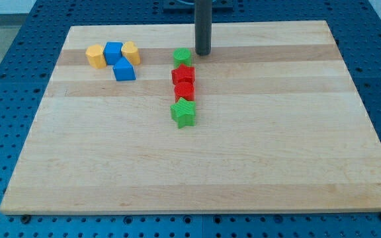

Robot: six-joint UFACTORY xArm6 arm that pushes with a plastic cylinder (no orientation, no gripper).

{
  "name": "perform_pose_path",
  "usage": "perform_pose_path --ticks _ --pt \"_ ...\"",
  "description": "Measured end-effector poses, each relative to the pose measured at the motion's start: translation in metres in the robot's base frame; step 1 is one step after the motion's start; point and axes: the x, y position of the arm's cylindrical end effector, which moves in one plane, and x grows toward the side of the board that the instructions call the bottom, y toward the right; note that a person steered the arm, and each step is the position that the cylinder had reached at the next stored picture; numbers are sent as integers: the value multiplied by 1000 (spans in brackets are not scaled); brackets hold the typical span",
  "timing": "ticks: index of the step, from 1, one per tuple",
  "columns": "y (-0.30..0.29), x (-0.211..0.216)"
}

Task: Push the yellow heart above the blue triangle

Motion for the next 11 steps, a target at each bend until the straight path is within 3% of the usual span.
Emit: perform_pose_path --ticks 2,7,9,10,11 --pt "-42 -66" --pt "-123 -64" --pt "-141 -53" --pt "-131 3" --pt "-131 14"
